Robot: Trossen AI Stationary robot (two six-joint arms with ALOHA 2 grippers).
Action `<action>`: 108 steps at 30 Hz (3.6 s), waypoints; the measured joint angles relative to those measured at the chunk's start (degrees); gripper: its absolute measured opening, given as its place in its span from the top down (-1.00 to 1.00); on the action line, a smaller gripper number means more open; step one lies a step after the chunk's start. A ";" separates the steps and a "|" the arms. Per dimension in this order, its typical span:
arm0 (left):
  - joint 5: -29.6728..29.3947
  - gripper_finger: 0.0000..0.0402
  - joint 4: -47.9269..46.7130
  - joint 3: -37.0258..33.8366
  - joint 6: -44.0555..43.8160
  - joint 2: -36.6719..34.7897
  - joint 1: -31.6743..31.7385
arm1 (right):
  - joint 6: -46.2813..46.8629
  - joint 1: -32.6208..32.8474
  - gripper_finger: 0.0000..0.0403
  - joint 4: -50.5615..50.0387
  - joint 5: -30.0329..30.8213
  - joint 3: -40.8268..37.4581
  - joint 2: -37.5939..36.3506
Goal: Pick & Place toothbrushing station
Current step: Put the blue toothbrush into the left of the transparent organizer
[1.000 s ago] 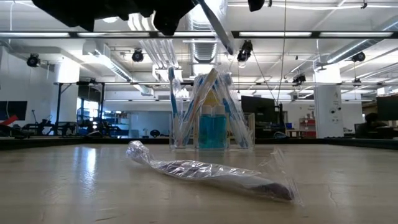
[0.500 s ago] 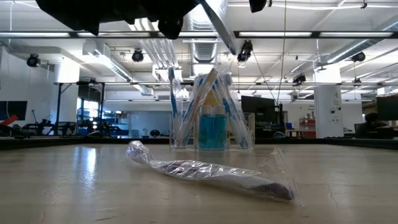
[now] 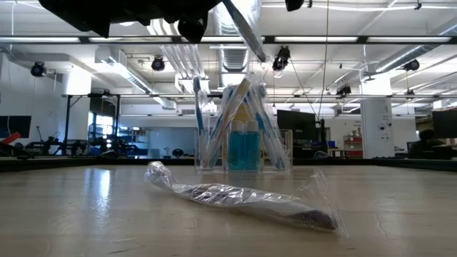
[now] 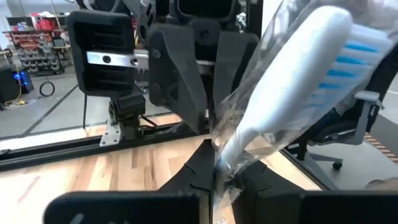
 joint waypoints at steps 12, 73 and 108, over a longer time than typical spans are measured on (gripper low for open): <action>-6.48 0.88 -20.01 -0.30 1.55 -10.43 0.25 | 4.24 0.93 0.26 -11.72 0.19 0.74 -7.48; 0.65 0.88 -25.25 -38.55 -2.84 -68.43 12.76 | -0.59 6.91 0.96 -3.18 -0.42 -54.82 -74.50; -15.35 0.88 -18.73 -1.47 -2.82 -4.40 17.44 | -7.94 6.91 0.96 1.48 0.12 -54.60 -72.88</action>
